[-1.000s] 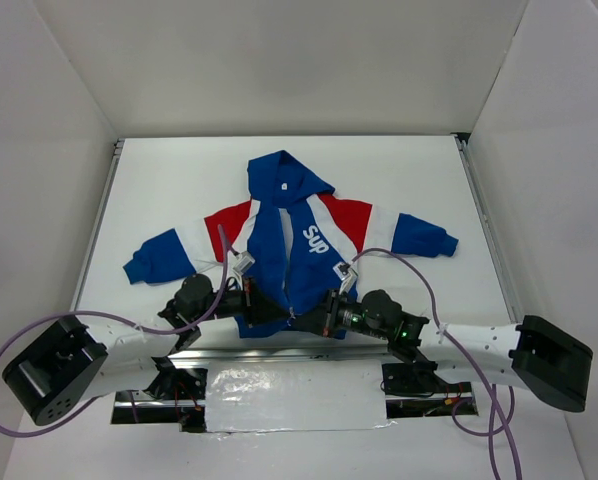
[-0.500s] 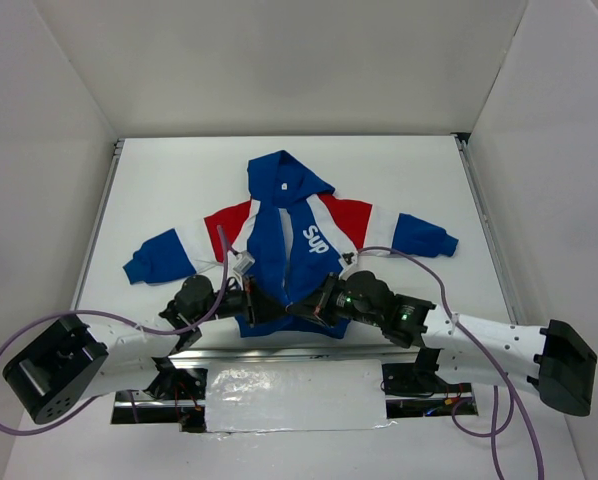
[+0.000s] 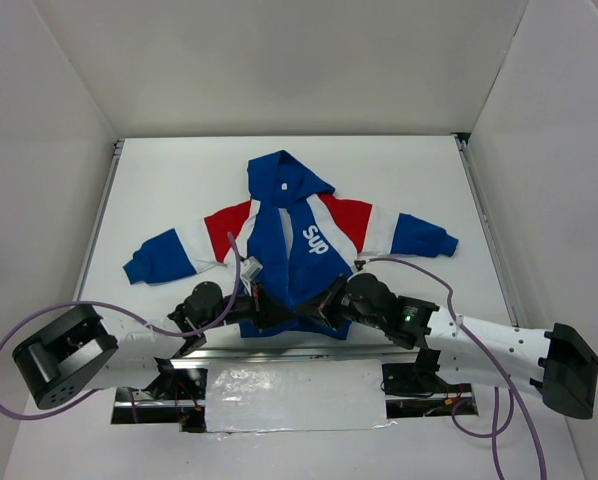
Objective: Zip up the jacket
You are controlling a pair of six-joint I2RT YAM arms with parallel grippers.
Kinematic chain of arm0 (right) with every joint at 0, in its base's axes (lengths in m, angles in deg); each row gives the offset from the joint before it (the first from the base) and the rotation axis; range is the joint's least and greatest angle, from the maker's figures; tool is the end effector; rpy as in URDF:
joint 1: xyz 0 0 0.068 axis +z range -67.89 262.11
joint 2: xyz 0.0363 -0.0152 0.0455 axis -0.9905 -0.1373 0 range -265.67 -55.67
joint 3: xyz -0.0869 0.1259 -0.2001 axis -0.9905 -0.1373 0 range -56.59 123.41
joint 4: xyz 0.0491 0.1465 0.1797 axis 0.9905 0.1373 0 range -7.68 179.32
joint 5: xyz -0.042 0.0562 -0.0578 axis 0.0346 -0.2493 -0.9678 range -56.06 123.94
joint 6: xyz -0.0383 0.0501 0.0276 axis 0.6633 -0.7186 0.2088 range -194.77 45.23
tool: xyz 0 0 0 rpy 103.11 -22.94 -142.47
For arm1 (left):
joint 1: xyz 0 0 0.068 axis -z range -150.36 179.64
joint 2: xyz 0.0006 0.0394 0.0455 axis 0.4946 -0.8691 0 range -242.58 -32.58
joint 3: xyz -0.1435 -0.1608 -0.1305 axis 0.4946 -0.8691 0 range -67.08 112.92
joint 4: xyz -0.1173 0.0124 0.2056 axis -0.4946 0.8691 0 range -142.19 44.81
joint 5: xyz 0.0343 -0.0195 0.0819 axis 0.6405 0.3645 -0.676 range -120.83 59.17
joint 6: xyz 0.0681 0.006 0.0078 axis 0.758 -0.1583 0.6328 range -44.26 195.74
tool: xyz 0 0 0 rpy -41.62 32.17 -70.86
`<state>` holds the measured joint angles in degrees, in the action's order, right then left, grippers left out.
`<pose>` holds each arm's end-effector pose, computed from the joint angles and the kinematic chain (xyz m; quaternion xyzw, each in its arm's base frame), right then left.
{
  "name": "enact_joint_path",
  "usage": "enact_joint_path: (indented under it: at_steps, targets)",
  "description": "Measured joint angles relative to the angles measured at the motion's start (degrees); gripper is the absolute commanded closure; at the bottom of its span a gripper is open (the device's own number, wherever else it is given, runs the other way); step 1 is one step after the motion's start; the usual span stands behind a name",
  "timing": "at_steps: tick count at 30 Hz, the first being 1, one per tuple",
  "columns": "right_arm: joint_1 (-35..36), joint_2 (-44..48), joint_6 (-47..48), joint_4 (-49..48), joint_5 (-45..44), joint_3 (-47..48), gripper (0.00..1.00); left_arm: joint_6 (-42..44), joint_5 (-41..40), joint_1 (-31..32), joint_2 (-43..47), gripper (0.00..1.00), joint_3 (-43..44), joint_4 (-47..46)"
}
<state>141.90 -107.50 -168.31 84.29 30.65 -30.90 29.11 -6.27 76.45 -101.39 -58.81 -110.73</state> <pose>0.1071 0.1775 0.2004 0.2629 0.8162 0.4944 0.1425 0.1315 -0.1738 0.1741 0.1488 0.7027 -0.5990 0.3540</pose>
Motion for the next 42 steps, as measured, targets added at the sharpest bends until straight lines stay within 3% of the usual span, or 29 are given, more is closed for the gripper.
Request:
enact_joint_path:
  at_steps: [8, 22, 34, 42]
  targets:
    - [-0.63, 0.04, -3.52, 0.52, -0.42, -1.99, 1.0, -0.04, -4.24, 3.78, -6.97, 1.0, 0.0, -4.81]
    - [-2.8, 1.66, -4.92, 2.91, -1.81, -2.8, 1.0, -0.09, -12.22, 7.87, -10.82, 1.0, 1.6, -5.38]
    - [-3.19, 1.42, -16.28, 4.61, 0.7, -3.52, 1.0, -0.04, -18.23, 11.87, -7.5, 1.0, 0.17, -2.29]
    - [-1.95, -2.71, -18.18, 5.4, 2.62, -0.26, 1.0, -1.86, -22.1, 12.98, -1.16, 1.0, -2.12, 2.36]
